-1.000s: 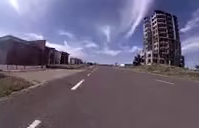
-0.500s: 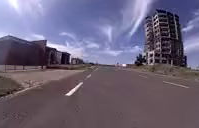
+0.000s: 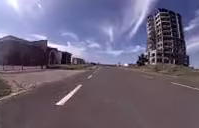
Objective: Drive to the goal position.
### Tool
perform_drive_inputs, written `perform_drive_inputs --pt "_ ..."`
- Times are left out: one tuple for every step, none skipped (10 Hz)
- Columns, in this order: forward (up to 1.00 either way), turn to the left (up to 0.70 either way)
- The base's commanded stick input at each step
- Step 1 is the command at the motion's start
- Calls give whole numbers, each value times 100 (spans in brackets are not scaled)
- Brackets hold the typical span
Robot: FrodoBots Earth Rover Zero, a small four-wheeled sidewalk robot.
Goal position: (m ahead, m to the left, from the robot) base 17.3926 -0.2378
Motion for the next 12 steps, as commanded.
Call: perform_drive_inputs --pt "100 0" --pt "100 0" --pt "100 0" --pt "100 0" --pt "100 0" --pt "100 0" --pt "100 0" --pt "100 0" --pt "100 0" --pt "100 0" --pt "100 0" --pt "100 0"
